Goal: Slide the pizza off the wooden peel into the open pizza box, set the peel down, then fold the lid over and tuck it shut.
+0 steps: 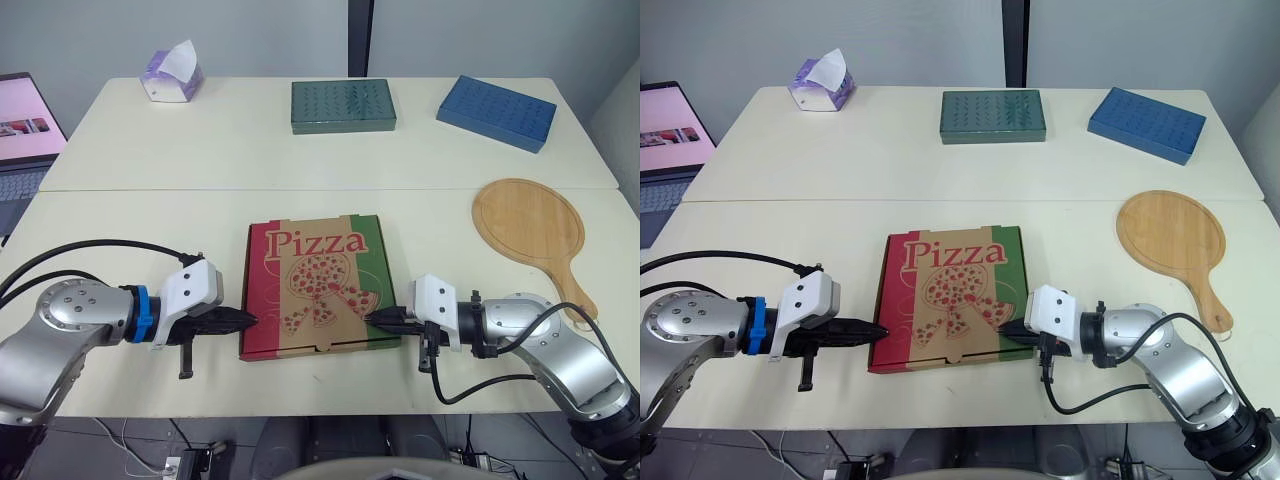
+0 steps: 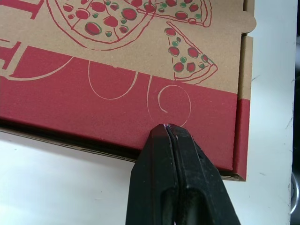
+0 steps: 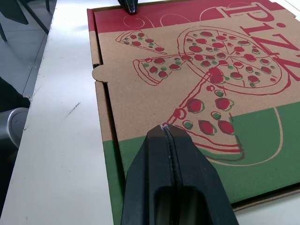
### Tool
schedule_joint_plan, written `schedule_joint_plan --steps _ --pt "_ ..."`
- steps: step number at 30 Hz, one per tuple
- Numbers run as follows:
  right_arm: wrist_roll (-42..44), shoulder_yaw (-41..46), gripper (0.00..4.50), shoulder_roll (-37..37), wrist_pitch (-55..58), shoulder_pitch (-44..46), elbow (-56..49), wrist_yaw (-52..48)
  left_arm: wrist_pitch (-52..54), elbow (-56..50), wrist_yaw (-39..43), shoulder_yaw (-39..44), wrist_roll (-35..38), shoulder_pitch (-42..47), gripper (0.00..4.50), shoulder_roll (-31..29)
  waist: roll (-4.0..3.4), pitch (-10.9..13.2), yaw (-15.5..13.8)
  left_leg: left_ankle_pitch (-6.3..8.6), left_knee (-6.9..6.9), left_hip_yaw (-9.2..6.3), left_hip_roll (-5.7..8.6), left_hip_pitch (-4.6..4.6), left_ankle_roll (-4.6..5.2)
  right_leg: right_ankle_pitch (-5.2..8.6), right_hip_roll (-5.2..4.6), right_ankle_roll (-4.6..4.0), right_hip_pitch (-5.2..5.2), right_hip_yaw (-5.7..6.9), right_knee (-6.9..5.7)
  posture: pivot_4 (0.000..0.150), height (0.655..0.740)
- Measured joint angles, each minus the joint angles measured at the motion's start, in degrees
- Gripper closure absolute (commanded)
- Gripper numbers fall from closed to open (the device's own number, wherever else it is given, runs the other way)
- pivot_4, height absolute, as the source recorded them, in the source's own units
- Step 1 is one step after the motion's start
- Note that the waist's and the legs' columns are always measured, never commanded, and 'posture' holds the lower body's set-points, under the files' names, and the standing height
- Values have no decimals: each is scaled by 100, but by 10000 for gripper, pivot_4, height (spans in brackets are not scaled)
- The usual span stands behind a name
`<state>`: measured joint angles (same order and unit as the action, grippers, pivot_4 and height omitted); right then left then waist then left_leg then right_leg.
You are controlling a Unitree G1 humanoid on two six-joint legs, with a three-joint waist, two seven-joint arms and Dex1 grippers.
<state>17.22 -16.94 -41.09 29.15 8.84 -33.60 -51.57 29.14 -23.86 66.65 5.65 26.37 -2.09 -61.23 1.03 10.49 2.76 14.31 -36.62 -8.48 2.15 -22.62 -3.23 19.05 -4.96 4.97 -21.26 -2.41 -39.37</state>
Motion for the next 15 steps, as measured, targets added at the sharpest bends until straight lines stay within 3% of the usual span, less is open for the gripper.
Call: schedule_joint_plan --steps 5,8,15 --pt "146 136 44647 105 -2 81 0 -33 363 5 -111 331 404 -62 45000 227 5 3 -7 0 -2 -2 -1 -6 0 0 0 0 -4 2 -1 1500 7400" --pt "561 490 44647 172 165 153 -101 -16 507 125 -205 966 658 6 45000 252 6 3 -9 0 -1 -5 -1 -6 0 0 0 0 -4 3 -1 1500 7400" --pt "844 1237 44647 28 306 583 213 101 372 950 -472 1645 326 -66 45000 173 6 4 3 0 2 -1 0 -5 -1 0 -2 0 -6 2 3 1500 7400"
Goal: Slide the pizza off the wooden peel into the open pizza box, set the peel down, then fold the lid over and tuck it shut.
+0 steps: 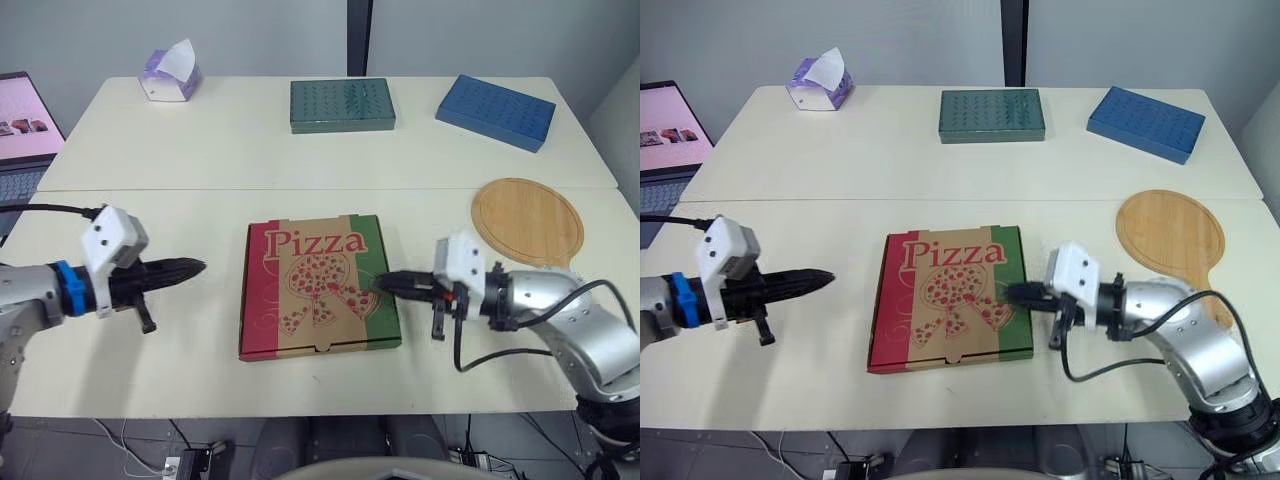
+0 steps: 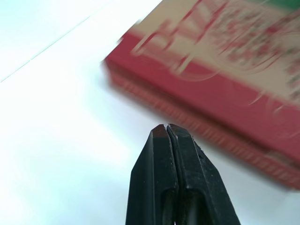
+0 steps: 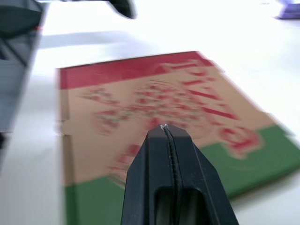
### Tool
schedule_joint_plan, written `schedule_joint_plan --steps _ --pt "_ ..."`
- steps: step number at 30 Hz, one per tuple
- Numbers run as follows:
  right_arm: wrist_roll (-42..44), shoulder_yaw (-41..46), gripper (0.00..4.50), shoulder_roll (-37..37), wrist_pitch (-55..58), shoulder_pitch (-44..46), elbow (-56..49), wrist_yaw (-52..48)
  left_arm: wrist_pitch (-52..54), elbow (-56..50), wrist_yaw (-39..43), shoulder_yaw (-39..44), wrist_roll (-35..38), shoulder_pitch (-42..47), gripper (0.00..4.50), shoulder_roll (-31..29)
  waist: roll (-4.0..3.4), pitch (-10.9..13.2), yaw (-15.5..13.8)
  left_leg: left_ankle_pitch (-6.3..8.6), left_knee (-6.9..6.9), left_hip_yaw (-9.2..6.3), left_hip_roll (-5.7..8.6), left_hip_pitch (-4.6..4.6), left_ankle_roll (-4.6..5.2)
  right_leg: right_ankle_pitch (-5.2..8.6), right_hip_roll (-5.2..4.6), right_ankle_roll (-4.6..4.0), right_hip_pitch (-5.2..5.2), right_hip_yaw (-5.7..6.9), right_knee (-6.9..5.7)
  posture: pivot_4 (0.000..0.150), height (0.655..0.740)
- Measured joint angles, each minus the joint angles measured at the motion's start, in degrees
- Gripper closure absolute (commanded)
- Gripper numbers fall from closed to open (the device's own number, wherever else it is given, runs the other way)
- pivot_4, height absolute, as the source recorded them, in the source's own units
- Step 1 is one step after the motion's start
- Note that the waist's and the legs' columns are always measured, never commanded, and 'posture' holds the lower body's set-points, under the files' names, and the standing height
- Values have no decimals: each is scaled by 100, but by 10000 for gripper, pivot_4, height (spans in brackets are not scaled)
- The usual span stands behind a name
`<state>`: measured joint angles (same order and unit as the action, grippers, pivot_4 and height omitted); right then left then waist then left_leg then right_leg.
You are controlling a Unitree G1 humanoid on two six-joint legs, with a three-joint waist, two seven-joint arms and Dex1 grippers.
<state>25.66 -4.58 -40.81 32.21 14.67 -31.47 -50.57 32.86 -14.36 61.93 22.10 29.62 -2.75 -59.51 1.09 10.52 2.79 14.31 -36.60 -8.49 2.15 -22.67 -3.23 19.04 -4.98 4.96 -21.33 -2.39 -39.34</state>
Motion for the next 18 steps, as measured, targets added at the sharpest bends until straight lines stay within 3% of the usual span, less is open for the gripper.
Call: schedule_joint_plan --steps 7,14,18 --pt "-1059 -168 44647 -337 -728 6 1233 49 -86 77 -405 -700 -347 -32 45000 664 0 0 -76 0 -2 5 1 -3 0 0 -3 0 0 -3 6 1500 7400" --pt "-1517 -892 44647 -202 -1139 -87 1427 -194 -98 150 -659 -1558 -569 637 45000 1167 0 0 -91 -1 -4 4 3 -5 -1 -1 -3 0 -2 -2 3 1500 7400" --pt "-1545 -834 44647 -198 -1117 -154 1406 -228 -103 454 -717 -1913 -790 1125 45000 1408 0 0 -103 -1 -10 -2 6 -7 -2 -1 -4 0 2 1 3 1500 7400"
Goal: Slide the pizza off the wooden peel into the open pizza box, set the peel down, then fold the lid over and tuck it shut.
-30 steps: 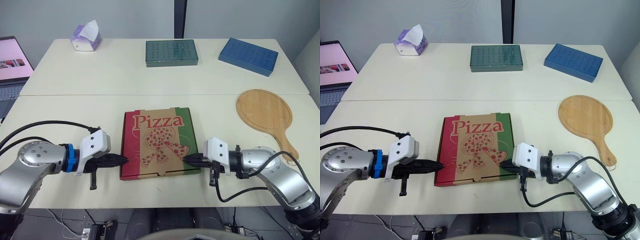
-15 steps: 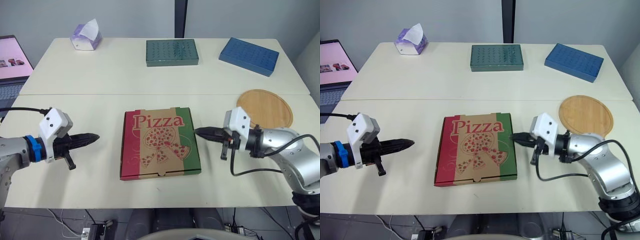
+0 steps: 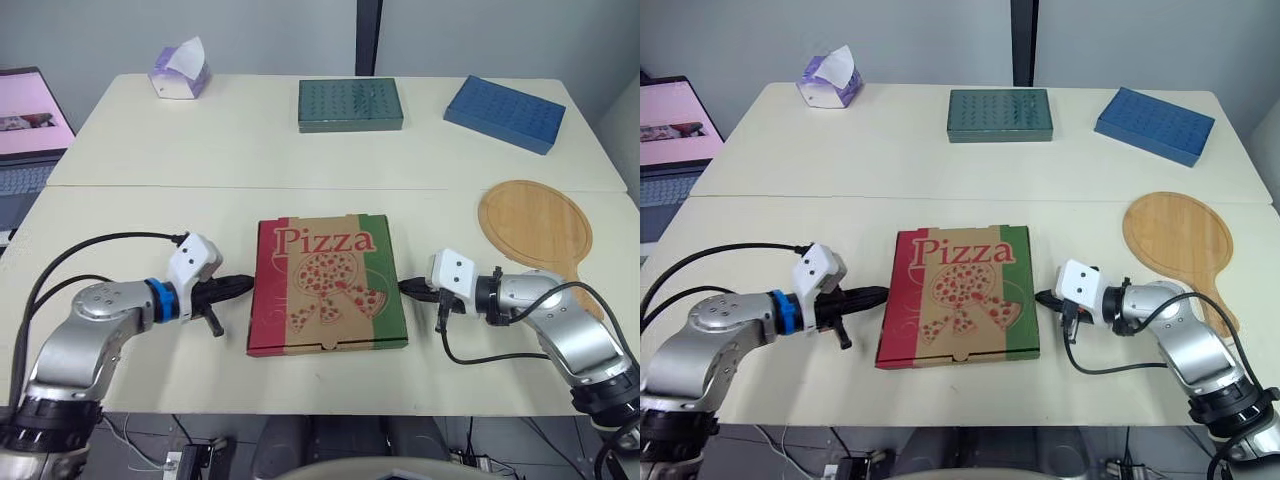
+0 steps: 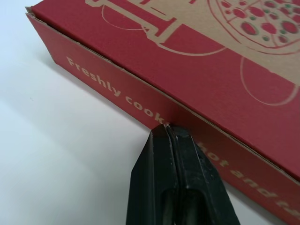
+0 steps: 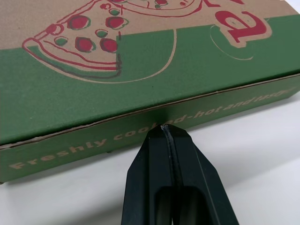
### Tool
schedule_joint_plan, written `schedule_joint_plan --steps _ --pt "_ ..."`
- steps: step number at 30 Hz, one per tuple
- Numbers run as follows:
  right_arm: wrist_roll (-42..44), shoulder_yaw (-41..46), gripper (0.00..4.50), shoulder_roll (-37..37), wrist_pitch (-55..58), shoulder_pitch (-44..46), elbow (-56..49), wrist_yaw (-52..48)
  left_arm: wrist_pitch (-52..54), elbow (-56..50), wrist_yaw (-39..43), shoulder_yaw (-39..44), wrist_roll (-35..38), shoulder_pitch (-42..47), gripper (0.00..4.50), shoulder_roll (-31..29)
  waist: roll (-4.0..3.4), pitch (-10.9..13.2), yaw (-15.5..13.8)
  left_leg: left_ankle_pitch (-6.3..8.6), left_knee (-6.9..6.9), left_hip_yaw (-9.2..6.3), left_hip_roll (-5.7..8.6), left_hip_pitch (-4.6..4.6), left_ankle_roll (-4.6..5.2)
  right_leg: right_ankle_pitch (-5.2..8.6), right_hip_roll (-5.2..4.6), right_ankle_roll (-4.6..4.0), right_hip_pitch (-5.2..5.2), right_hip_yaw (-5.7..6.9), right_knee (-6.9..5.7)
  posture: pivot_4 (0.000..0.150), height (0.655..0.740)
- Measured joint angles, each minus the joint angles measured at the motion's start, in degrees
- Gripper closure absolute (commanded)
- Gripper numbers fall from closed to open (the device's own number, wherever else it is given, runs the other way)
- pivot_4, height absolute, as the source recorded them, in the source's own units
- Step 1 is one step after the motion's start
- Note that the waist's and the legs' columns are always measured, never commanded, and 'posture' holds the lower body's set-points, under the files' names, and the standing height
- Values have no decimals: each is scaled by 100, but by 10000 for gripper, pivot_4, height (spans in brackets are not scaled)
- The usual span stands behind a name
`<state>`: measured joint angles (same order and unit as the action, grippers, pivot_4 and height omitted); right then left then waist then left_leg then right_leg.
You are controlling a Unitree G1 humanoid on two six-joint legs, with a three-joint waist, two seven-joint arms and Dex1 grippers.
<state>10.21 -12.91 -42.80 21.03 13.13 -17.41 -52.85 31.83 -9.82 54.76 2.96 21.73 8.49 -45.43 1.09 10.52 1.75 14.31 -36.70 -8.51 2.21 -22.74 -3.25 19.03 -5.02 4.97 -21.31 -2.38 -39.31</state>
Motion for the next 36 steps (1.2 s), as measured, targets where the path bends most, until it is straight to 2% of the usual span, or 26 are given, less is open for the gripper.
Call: schedule_joint_plan --steps 12,19,22,31,36 --pt "-63 335 44647 -163 103 52 219 -84 -308 941 -31 -557 -607 1167 45000 726 0 0 -5 0 -9 -7 7 -6 0 -1 -2 3 -1 2 -7 1500 7400" --pt "-124 335 44647 -201 89 127 291 -168 -349 808 39 -512 -612 1028 45000 642 0 0 6 0 -9 -9 6 -6 -1 -1 -2 3 -2 2 -7 1500 7400" --pt "-92 464 44647 -314 89 166 359 -225 -278 494 169 -421 -522 682 45000 337 0 0 21 0 -6 -8 5 -7 -1 -1 -2 2 -7 1 -8 1500 7400" --pt "456 1973 44647 -985 -77 43 873 -481 -87 73 443 1460 -192 -841 45000 -1012 -4 3 13 1 3 3 0 -5 1 -1 -2 2 -3 -1 12 1500 7400" --pt "415 2772 44647 -1508 -1231 -454 2008 -888 -500 436 413 2521 -264 -1525 45000 -1044 -6 4 -13 1 8 9 0 -3 2 -1 -5 2 3 -2 25 1500 7400"
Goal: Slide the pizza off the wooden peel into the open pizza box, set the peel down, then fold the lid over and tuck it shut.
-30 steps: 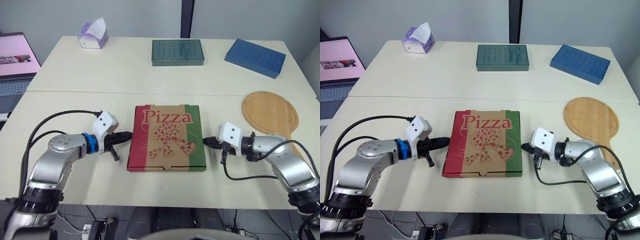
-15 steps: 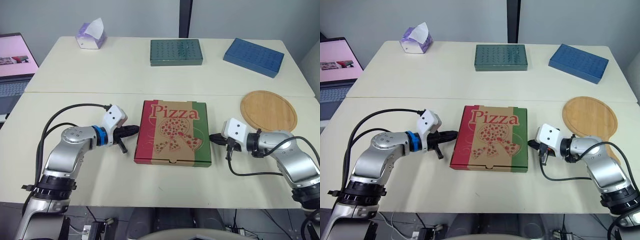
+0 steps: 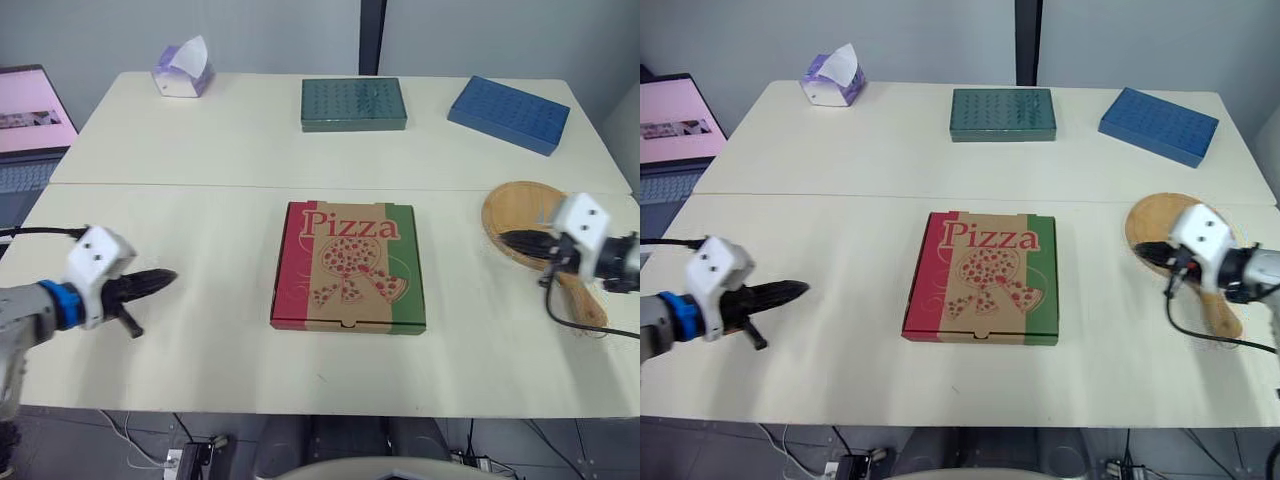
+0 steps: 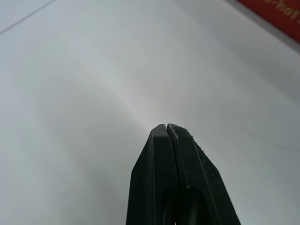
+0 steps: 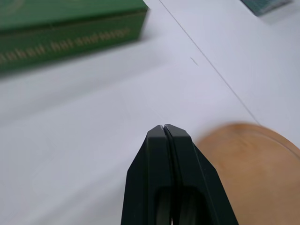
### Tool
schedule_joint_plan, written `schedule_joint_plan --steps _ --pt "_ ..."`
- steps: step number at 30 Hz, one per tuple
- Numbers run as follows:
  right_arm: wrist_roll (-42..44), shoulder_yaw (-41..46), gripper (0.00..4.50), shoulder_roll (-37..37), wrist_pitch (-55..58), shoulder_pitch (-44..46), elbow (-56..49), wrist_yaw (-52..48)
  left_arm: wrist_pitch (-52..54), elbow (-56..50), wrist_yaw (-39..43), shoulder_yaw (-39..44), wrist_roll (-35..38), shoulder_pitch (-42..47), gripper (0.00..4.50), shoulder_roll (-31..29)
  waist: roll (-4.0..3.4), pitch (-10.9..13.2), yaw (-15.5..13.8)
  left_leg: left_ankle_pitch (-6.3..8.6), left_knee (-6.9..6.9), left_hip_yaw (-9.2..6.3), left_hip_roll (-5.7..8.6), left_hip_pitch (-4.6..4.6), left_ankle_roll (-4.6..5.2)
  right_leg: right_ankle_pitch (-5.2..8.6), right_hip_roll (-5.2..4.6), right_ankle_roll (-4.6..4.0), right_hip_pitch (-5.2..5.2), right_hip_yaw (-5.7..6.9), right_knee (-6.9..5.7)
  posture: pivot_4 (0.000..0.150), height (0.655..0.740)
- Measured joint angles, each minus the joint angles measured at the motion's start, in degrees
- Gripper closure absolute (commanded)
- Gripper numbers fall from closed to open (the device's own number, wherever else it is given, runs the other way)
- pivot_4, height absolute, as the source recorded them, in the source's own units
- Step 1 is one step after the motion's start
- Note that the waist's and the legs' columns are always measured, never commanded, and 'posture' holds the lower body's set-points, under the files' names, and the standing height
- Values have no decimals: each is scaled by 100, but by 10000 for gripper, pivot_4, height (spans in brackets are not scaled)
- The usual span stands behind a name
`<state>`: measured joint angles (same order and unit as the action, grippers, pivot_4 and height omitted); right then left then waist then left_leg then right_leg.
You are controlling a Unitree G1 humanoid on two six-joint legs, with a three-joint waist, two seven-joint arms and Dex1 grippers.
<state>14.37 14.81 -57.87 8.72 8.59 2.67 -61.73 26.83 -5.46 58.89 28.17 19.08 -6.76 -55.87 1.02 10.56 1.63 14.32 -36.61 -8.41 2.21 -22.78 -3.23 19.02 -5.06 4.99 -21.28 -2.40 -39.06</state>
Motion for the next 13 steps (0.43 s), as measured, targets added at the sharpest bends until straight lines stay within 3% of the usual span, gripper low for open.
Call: schedule_joint_plan --steps 8,13 --pt "-592 102 44647 -639 -1676 -128 2119 -409 -357 644 168 148 -109 -204 45000 -71 -1 0 31 0 6 16 -4 9 0 0 0 0 0 -9 -3 1500 7400" --pt "-666 73 44647 -652 -2010 9 2633 -394 -316 670 157 142 -76 88 45000 -70 -3 -1 46 0 8 18 -5 10 -1 0 1 0 -1 -10 -4 1500 7400"
